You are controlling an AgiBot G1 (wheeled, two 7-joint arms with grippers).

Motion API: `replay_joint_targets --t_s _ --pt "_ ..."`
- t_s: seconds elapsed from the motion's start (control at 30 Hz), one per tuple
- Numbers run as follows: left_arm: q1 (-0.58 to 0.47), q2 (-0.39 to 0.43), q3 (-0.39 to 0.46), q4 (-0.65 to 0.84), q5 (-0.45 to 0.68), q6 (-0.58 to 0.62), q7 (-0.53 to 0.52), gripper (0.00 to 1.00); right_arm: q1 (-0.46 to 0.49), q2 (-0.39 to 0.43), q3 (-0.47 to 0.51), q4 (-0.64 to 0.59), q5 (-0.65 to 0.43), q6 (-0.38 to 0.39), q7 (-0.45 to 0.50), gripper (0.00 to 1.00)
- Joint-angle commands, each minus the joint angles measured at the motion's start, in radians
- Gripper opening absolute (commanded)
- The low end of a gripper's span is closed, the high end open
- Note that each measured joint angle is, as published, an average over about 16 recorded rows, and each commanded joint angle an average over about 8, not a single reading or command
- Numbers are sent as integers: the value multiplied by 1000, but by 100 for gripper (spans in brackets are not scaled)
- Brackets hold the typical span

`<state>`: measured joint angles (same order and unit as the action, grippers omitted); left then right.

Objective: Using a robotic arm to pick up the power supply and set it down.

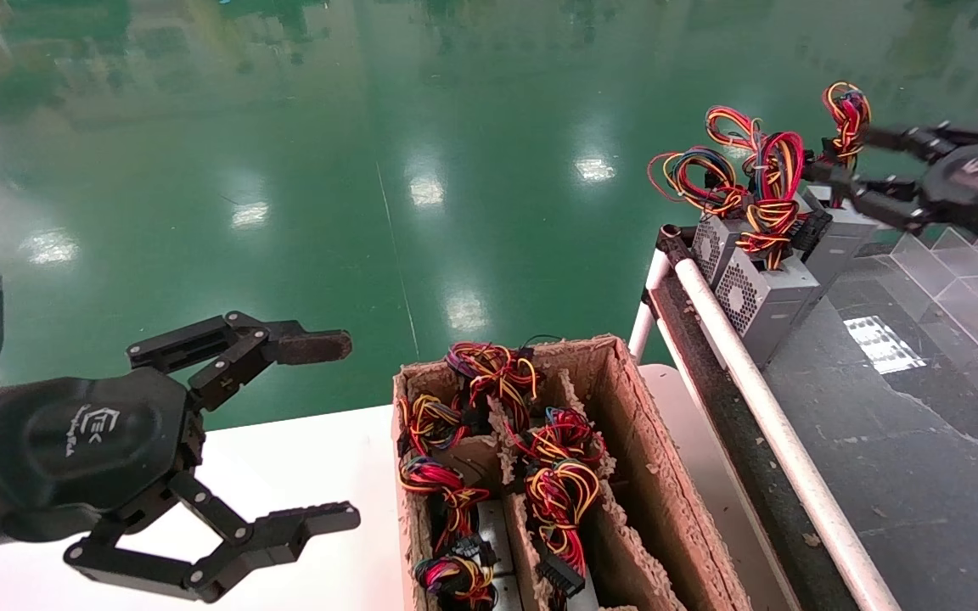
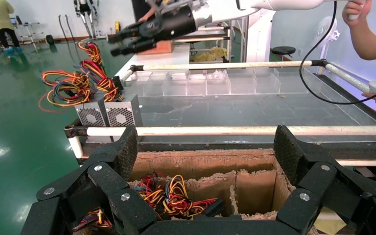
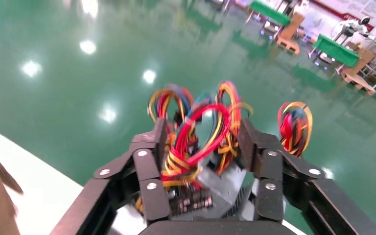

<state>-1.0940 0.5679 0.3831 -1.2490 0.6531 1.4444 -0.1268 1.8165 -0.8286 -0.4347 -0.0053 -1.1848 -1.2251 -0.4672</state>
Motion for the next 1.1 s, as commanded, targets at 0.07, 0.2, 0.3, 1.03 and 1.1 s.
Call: replay_joint_targets --t_s 0.07,0.2,0.3,1.03,1.1 --pt "0 0 0 0 0 0 0 100 1 14 14 -7 21 -29 16 100" --pt "0 0 0 0 0 0 0 100 -20 28 27 24 47 -53 44 100" --pt "0 0 0 0 0 0 0 100 -51 36 33 77 64 -62 69 100" --pt "0 0 0 0 0 0 0 100 -324 108 81 557 218 -145 301 100" --pt "0 0 0 0 0 0 0 100 -349 115 86 601 232 -152 322 100"
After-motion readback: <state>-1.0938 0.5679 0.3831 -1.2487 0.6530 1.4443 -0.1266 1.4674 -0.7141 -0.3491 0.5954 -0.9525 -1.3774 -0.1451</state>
